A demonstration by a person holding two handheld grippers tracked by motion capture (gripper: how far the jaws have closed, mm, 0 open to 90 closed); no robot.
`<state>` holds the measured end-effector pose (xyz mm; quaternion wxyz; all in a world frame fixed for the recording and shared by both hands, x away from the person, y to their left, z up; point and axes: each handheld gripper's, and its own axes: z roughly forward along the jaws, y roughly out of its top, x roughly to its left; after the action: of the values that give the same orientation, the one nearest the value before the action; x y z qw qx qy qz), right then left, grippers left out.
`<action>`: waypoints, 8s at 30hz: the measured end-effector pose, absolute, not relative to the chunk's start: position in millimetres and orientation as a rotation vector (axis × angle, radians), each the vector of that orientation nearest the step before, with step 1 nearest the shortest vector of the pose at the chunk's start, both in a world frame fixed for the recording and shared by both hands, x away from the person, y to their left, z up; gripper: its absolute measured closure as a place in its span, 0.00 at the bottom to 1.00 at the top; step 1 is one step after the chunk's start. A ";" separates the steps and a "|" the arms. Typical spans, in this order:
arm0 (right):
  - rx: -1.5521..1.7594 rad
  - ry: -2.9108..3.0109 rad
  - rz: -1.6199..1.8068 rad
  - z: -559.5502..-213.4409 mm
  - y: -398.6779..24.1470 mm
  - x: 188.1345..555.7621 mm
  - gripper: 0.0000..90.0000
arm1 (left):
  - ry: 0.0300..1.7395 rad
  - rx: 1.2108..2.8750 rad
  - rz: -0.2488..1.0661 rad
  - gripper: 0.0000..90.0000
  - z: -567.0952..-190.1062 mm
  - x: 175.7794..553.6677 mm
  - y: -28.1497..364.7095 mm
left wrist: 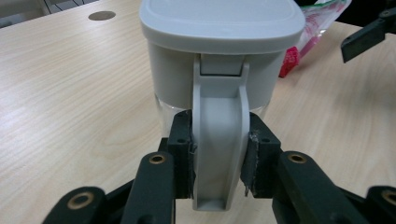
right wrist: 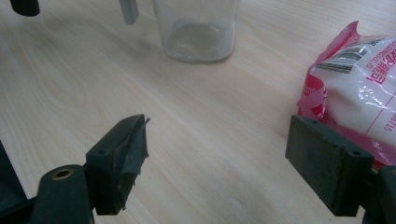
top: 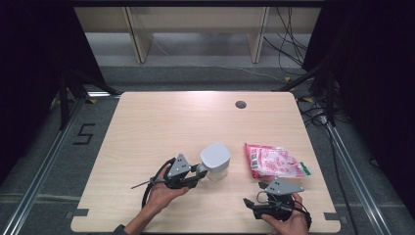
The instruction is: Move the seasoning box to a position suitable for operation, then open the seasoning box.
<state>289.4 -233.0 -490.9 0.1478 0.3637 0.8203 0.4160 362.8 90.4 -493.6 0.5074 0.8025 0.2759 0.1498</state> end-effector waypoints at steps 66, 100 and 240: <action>1.031 2.373 1.200 -491.1 -232.8 290.4 0.24 | 0.603 1.923 0.368 0.74 -500.1 392.5 130.2; 1.001 2.388 1.209 -493.1 -228.1 295.2 0.21 | 0.663 1.840 0.394 0.58 -450.0 362.2 145.8; 0.511 2.223 1.397 -422.4 -112.3 365.5 1.00 | 0.794 1.833 0.508 0.42 -490.4 327.1 182.3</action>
<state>365.5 -112.3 -422.4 0.2311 0.1857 0.8086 0.5081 327.1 182.3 -490.4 0.5142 0.7628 0.3302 0.2115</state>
